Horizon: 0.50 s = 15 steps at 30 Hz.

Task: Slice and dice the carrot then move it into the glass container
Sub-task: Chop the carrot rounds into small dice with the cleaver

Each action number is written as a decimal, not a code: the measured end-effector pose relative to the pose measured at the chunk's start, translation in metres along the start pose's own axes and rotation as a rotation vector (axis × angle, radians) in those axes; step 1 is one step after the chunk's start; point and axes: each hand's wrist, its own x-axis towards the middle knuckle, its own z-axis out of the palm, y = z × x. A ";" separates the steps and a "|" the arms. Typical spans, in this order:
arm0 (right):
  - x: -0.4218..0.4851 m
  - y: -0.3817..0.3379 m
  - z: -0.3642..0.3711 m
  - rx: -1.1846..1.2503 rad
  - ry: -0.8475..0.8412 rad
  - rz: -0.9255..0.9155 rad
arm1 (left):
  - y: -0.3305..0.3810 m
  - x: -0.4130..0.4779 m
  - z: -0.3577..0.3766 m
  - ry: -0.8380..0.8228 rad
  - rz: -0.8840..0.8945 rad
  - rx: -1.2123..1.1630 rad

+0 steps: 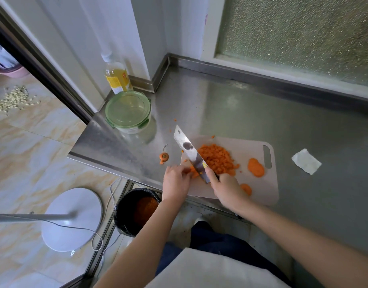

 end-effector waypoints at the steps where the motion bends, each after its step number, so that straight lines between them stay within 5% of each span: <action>1: 0.000 0.000 0.001 -0.026 -0.007 -0.006 | 0.000 0.000 0.000 0.009 0.000 0.002; 15: 0.003 -0.003 -0.001 -0.127 -0.009 -0.004 | 0.006 0.005 0.005 -0.005 -0.024 0.117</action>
